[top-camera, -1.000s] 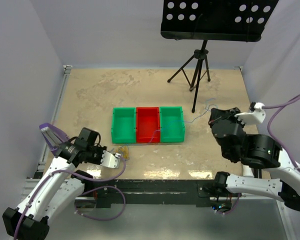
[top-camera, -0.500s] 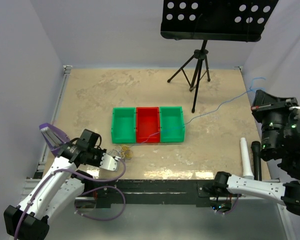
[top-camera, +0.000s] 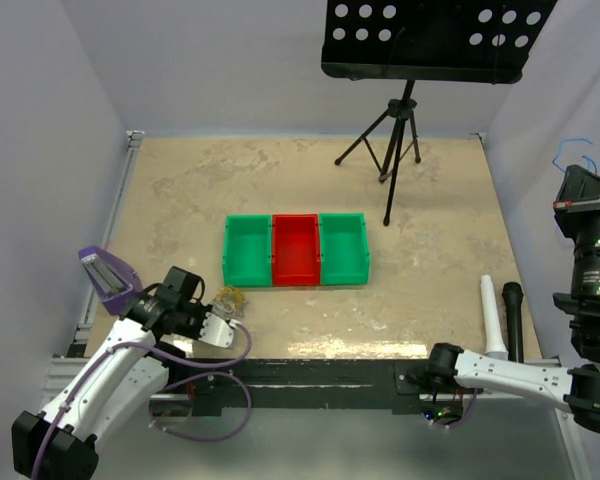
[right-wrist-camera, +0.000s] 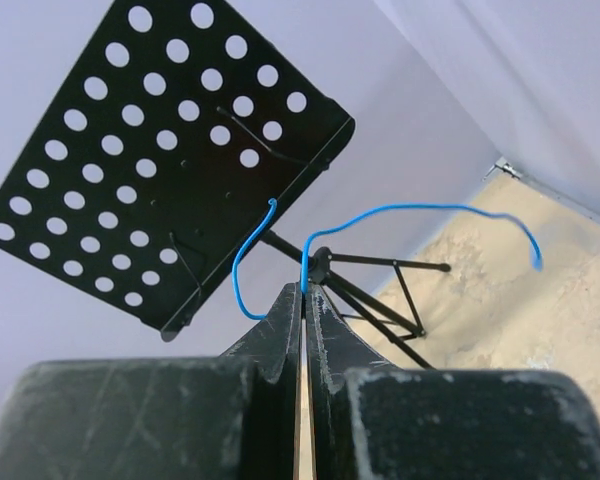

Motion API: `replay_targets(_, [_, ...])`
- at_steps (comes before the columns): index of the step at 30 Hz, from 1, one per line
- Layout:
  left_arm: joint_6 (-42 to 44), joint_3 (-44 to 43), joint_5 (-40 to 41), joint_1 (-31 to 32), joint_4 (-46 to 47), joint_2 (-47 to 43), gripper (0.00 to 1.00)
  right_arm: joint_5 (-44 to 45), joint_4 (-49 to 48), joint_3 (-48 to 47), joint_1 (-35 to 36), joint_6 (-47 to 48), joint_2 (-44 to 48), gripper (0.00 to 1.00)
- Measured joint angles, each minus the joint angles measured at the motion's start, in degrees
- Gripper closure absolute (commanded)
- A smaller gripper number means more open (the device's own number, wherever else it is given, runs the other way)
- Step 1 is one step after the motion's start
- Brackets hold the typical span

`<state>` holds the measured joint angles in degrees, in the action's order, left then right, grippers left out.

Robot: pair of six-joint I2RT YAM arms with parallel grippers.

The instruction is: Untangle the cables

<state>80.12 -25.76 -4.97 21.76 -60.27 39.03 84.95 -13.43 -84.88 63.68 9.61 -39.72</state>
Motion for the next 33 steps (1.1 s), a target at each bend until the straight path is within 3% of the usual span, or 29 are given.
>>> replay_targets(4, [-1.79, -3.80, -3.69, 0.00, 0.04, 0.85, 1.00, 0.09, 0.22, 1.22, 0.04, -0.37, -1.57, 1.00])
replay_targets(11, [-8.96, -17.86, -17.77, 0.00, 3.02, 3.50, 1.00, -1.64, 9.55, -0.26, 0.07, -8.94, -10.27, 1.00])
replay_targets(17, [-13.40, -23.69, -26.91, 0.00, 2.95, 6.10, 1.00, -5.49, 11.78, -0.46, 0.07, -12.17, -16.24, 1.00])
replay_targets(24, [-15.02, -24.24, -30.21, 0.00, 1.29, 6.95, 1.00, -9.86, 11.21, -0.76, -0.81, -13.66, -22.91, 1.00])
replay_targets(33, [-15.02, -24.24, -30.91, 0.00, 0.55, 5.05, 1.00, -17.88, 12.74, -0.79, -8.59, -19.06, -27.85, 1.00])
